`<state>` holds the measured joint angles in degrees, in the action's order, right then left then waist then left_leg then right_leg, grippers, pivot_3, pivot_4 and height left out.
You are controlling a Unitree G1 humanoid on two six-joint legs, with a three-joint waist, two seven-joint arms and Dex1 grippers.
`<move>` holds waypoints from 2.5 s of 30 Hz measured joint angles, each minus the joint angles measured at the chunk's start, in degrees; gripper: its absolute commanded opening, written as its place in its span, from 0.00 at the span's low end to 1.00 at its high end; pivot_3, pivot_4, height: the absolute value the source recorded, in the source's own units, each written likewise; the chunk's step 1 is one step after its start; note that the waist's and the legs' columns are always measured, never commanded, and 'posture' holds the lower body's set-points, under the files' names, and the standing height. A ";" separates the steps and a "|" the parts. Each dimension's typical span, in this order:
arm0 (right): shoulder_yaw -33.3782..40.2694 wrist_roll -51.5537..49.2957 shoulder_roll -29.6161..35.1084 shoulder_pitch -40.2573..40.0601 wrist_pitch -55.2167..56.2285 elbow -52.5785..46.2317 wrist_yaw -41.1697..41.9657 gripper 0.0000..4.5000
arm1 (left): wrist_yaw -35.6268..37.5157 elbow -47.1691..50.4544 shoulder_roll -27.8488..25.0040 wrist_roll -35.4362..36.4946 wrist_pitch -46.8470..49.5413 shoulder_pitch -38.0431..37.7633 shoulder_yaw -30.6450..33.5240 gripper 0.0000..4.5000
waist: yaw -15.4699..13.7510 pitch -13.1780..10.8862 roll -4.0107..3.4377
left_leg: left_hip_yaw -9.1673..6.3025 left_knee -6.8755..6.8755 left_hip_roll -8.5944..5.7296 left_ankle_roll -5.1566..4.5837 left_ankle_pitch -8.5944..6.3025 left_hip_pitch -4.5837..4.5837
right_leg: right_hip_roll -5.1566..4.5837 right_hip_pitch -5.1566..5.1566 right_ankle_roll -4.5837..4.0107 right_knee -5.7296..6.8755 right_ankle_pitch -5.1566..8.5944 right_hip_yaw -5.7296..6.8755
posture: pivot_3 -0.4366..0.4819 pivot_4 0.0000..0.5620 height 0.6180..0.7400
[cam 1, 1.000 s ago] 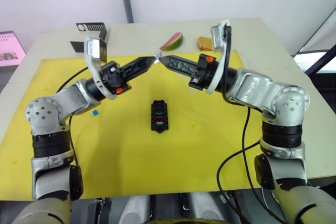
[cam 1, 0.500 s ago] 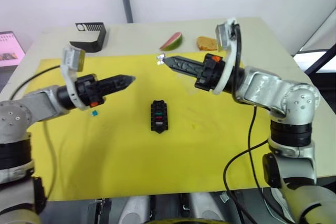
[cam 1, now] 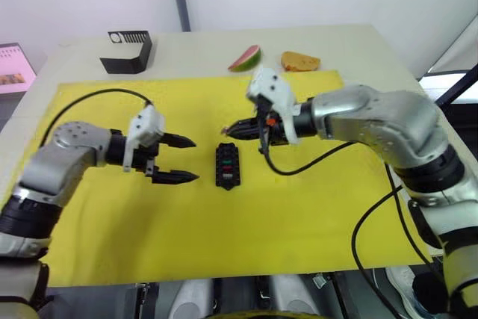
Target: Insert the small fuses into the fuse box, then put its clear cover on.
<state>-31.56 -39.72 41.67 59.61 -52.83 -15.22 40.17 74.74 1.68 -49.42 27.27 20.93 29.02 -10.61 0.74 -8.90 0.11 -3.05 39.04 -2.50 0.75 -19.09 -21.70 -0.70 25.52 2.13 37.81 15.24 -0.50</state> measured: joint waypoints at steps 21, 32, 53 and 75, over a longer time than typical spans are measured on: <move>-6.39 25.00 -7.92 0.75 5.98 8.14 16.08 0.00 | -0.02 -3.85 5.93 -8.08 -5.07 1.04 -0.89 0.97 | 0.04 0.00 0.02 | 0.01 0.22 -0.01 0.34 0.20 -0.73 | 0.01 0.86 0.01 0.35 -0.02 0.01 | 0.48 0.27 1.00; -6.26 28.51 -9.46 0.74 5.72 9.98 20.00 0.00 | -0.24 -4.68 7.16 -8.30 -5.09 3.09 -0.86 0.97 | 0.17 0.01 0.02 | 0.00 0.24 -0.01 0.49 0.28 -0.72 | 0.03 0.87 0.01 0.43 -0.03 0.01 | 0.48 0.27 1.00; -6.26 33.94 -10.33 0.06 6.61 11.14 22.19 0.00 | -0.50 -4.02 7.16 -8.50 -5.20 2.51 -0.52 0.97 | 0.15 0.01 0.02 | 0.01 0.54 -0.02 0.52 0.30 -0.73 | 0.03 0.85 0.01 0.65 -0.03 0.01 | 0.48 0.27 1.00; -6.28 37.42 -12.11 -0.22 7.86 13.95 24.08 0.00 | -0.61 -3.21 7.19 -8.55 -5.19 2.19 0.27 0.97 | 0.11 0.01 0.02 | 0.02 0.86 -0.03 0.44 0.25 -0.74 | 0.03 0.84 0.01 0.92 -0.03 0.01 | 0.48 0.27 1.00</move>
<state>-37.84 -2.31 29.56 59.39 -44.97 -1.27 64.25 74.13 -1.53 -42.23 18.73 15.74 31.21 -10.34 0.84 -8.89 0.13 -3.03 39.91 -2.53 1.19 -18.84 -22.45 -0.66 26.36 2.14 38.72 15.21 -0.49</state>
